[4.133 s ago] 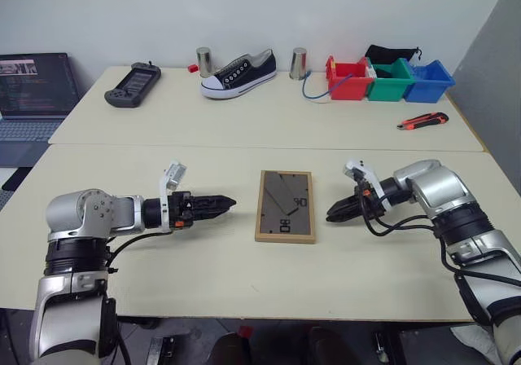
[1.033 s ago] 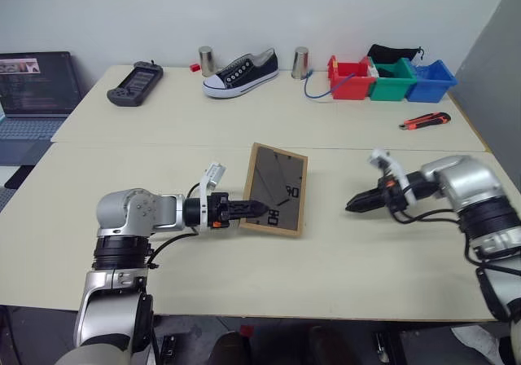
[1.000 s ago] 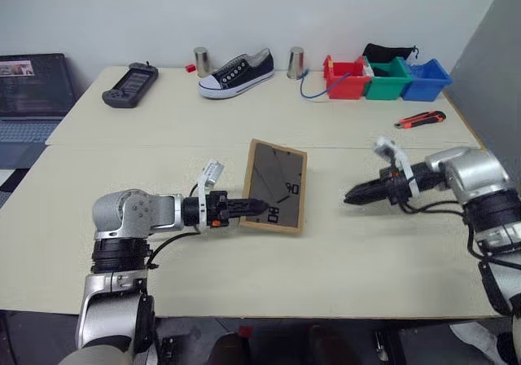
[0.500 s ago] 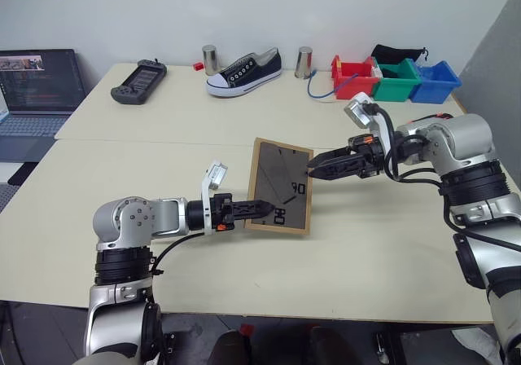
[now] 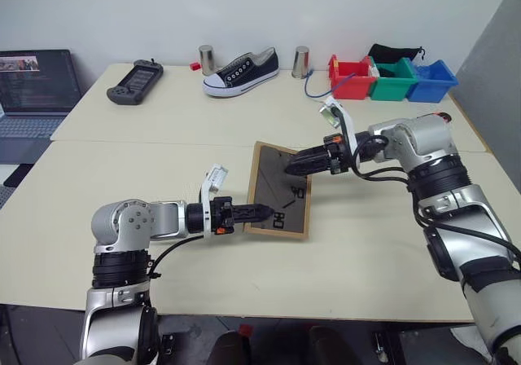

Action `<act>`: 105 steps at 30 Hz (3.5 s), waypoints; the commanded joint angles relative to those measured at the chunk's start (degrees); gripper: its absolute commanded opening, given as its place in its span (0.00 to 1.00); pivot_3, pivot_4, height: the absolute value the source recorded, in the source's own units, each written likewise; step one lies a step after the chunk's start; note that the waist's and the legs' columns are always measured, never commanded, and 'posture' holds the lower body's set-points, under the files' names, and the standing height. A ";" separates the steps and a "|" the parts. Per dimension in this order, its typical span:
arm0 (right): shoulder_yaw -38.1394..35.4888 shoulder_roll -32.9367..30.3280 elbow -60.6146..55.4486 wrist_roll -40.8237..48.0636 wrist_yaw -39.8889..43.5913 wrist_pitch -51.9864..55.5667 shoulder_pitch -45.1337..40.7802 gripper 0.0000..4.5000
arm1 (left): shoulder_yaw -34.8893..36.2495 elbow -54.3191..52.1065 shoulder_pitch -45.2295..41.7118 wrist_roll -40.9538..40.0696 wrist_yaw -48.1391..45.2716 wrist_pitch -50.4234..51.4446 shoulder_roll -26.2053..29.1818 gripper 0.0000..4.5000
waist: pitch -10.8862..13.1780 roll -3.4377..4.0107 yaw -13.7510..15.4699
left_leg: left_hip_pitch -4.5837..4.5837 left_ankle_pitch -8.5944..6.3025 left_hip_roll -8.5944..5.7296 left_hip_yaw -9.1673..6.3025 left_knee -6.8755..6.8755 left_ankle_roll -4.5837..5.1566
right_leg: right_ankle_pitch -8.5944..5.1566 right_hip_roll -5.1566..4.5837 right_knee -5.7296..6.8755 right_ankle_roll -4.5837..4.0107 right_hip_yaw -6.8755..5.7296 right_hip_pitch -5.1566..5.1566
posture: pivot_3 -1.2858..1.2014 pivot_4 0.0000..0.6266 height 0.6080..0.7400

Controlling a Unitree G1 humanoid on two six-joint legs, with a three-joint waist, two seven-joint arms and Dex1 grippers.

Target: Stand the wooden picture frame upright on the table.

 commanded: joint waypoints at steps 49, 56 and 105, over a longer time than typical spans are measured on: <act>7.06 -24.67 -16.94 2.67 16.33 -9.76 11.68 1.00 | 7.49 0.99 -5.79 -13.71 3.89 5.75 -0.11 0.29 | 0.02 -0.01 0.27 | -0.27 -0.01 -0.15 -0.37 0.09 0.02 | 0.00 -0.05 -0.14 0.00 -0.18 0.05 | 0.52 0.24 1.00; -0.83 -25.60 -22.46 -4.13 8.75 -42.36 21.81 1.00 | 8.21 8.20 -5.45 -28.10 13.04 5.75 4.93 0.29 | 0.02 -0.02 -0.03 | -0.17 -0.01 -0.13 -0.58 0.06 0.02 | 0.00 0.00 -0.17 0.00 -0.24 0.10 | 0.52 0.24 1.00; -4.26 -8.23 8.37 -52.90 -49.41 -151.41 16.81 0.87 | -1.25 14.90 -2.28 -64.14 41.15 -4.08 1.26 0.29 | 0.02 0.00 -1.02 | 0.10 0.03 -0.30 -0.69 0.16 -0.03 | 0.00 -0.25 -0.03 0.00 -0.39 0.35 | 0.52 0.24 1.00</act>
